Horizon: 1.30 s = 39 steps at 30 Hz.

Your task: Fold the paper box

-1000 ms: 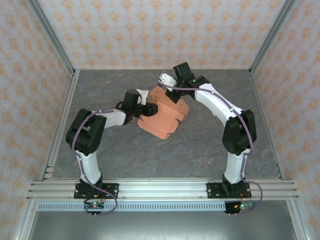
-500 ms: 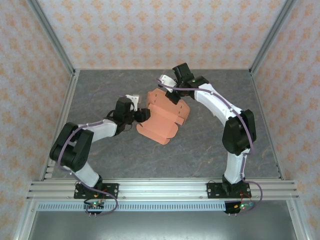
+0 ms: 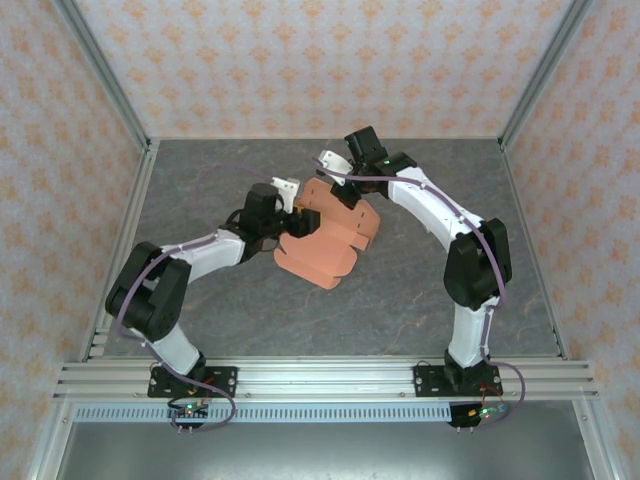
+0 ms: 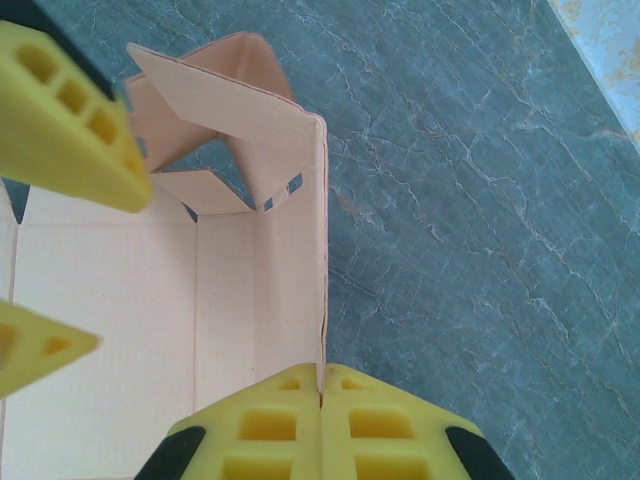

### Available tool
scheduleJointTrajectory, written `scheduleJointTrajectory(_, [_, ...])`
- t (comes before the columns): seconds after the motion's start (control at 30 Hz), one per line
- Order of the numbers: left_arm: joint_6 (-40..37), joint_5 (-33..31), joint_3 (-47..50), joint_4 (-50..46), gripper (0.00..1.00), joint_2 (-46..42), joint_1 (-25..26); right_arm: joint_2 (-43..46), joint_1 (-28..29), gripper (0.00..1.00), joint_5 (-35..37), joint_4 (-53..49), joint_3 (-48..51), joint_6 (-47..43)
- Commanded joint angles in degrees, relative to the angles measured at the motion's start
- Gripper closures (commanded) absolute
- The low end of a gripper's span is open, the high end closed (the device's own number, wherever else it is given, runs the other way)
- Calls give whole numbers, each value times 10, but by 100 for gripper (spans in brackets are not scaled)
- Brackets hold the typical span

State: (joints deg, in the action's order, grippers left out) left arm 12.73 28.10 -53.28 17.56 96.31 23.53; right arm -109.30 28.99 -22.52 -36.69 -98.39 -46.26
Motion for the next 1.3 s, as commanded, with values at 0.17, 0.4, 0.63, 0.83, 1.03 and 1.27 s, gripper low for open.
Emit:
scheduleJointTrajectory(0.17, [9,-28,-1,37,41,23,-40,-5,4,100,-5,-16,-23,-4])
scheduleJointTrajectory(0.4, [-5,-11,-26,20,40,55,-49,-6,4,100,-13,-15,-26,-5])
scheduleJointTrajectory(0.63, [-9,9,-38,17,40,78,-49,-8,4,100,-12,-19,-37,-3])
scheduleJointTrajectory(0.83, [6,35,-33,44,52,95,-42,-15,4,100,-14,-23,-48,2])
scheduleJointTrajectory(1.03, [3,33,-35,46,56,85,-30,-21,4,100,-19,-26,-48,2])
scheduleJointTrajectory(1.27, [0,43,-52,40,56,106,-20,-22,4,100,-24,-18,-41,6])
